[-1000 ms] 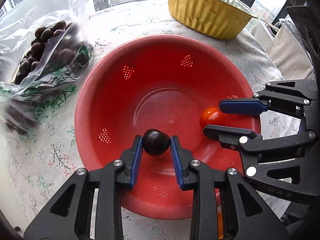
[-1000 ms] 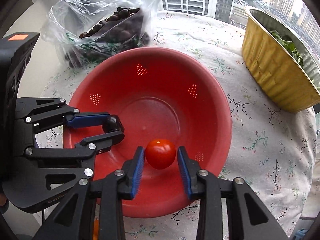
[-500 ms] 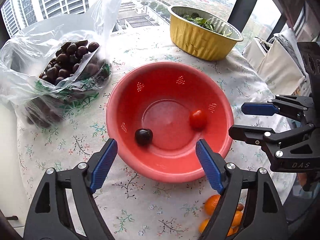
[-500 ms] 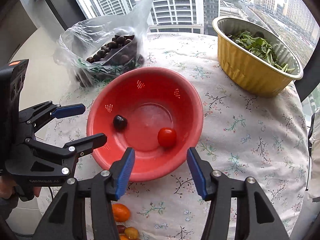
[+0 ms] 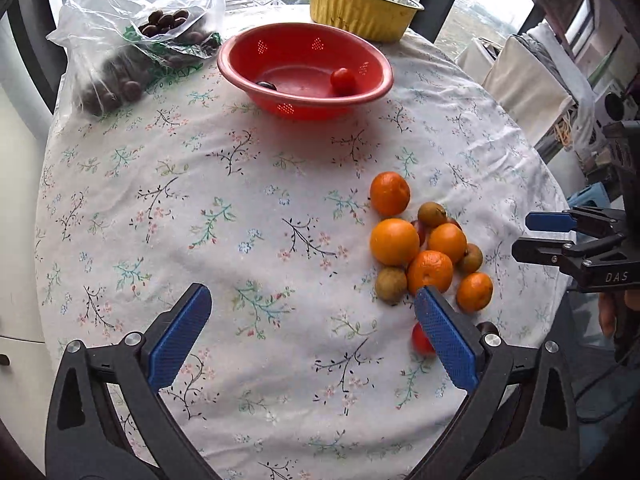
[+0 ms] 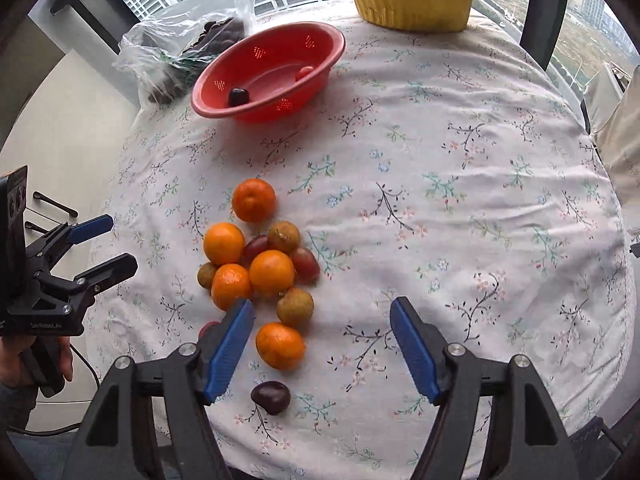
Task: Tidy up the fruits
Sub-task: 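Return both tools to the fruit cluster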
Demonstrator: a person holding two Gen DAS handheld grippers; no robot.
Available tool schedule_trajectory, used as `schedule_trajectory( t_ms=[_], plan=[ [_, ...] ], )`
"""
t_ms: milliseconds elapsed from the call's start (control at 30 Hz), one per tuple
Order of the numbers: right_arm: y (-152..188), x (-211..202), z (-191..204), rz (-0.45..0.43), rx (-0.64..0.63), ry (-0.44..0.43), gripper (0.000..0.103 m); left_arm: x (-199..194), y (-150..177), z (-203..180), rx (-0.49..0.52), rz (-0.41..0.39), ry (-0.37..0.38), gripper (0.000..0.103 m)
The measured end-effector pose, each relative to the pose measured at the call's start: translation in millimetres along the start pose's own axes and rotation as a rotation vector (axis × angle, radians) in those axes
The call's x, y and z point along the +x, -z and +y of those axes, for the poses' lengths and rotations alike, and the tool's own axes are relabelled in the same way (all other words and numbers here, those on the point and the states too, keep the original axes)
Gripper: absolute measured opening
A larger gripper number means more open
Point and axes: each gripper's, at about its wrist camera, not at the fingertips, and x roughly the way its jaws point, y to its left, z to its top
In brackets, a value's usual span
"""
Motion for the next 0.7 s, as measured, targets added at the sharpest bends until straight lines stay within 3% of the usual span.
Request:
schedule_trajectory(
  t_ms=[100,267,500,700],
  plan=[
    [21,1,-6,0.006,0.057,0.004,0.073,5,28,-16,0.054,0.069,0.006,0.103],
    [39,-1,1,-0.017,0.066,0.027,0.073,4,44,-32,0.101,0.094,0.066,0.103],
    [64,9,22,0.016,-0.002,0.007,0.073,10,43,-36,0.119,0.116,0.067,0.103],
    [70,22,35,0.034,-0.045,0.014,0.066,11,41,-37,0.136,0.115,0.055,0.103]
  ],
)
